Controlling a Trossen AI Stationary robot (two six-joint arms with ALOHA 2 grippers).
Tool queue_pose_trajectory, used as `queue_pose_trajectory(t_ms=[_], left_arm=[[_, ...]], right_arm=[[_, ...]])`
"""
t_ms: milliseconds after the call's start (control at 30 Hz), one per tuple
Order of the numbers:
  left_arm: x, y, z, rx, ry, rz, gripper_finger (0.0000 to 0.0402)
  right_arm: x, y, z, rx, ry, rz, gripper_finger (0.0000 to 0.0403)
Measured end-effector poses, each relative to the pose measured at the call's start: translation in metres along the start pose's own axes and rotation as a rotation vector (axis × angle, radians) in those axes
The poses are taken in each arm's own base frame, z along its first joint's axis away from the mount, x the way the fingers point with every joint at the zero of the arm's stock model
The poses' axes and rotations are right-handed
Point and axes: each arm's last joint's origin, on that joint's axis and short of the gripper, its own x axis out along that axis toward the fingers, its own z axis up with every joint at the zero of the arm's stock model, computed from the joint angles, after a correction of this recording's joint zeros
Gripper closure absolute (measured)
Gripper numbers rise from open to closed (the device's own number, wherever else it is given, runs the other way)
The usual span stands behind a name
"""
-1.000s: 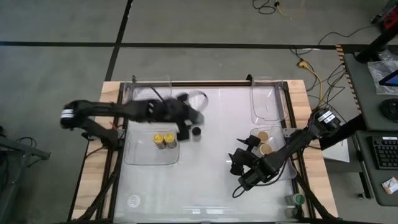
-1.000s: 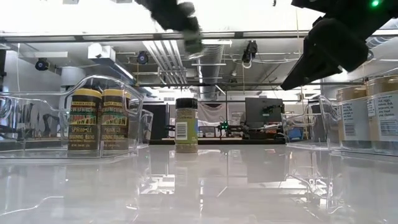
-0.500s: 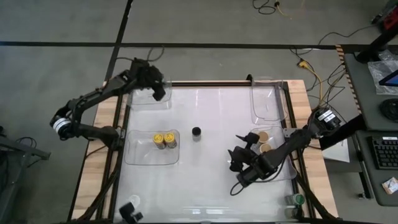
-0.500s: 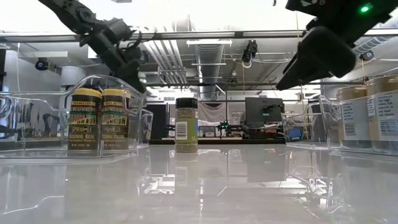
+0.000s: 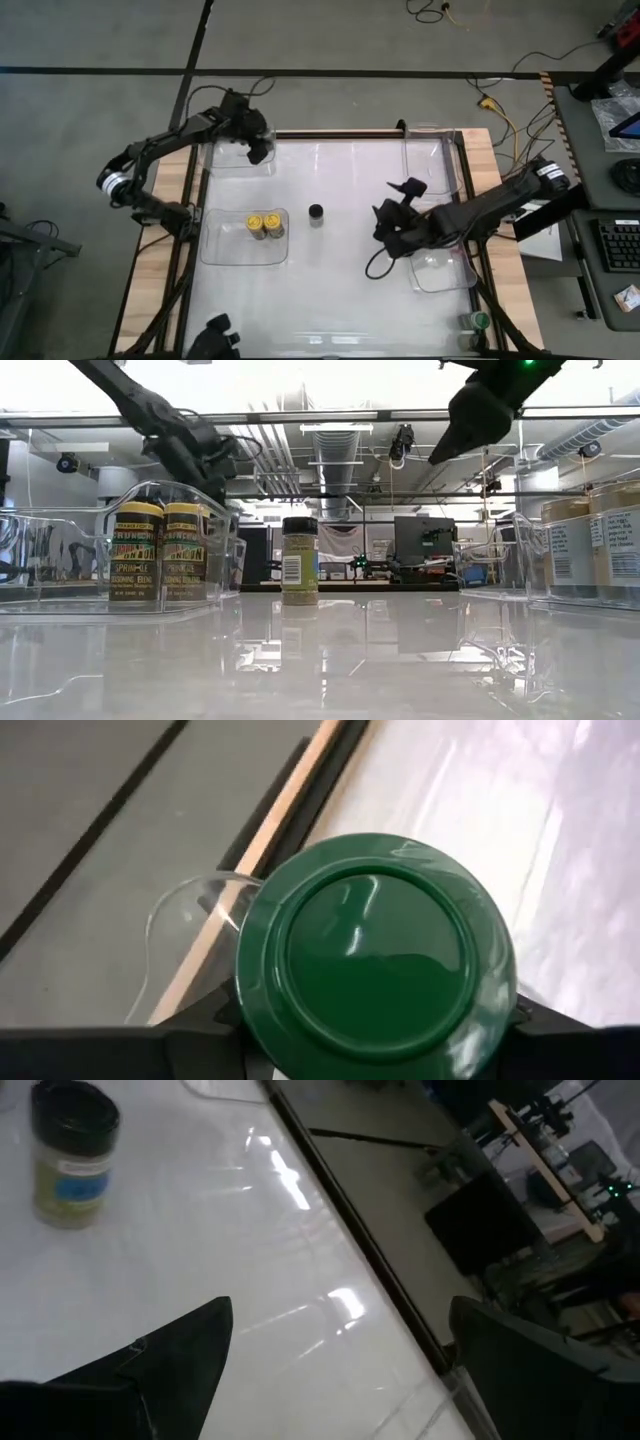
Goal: Sort spices by type
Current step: Put the top green spice bottle into the top left transparent bin
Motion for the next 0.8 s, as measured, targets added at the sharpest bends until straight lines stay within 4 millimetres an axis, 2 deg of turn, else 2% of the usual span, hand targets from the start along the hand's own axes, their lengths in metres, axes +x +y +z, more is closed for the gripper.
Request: queue_pose_trajectory(t_ms=[167, 333, 500, 800], left_arm=[[0.013, 0.018, 0.01, 0.03, 0.105, 0.061, 0.0222], [0.022, 0.033, 0.02, 0.085, 0.211, -0.011, 0.0222], [0.034, 0.048, 0.015, 0.135, 0.227, -0.131, 0.0222], [0.044, 0.067, -0.008, 0.2, 0.273, -0.164, 0.0222]], right_arm=[[-0.002, -0.008, -0.007, 0.028, -0.002, 0.0, 0.0039], [0.001, -0.006, -0.014, 0.034, 0.007, -0.003, 0.0039], [0.001, -0.006, -0.014, 0.048, 0.008, -0.004, 0.0039], [0.001, -0.007, -0.014, 0.05, 0.009, -0.002, 0.0039]])
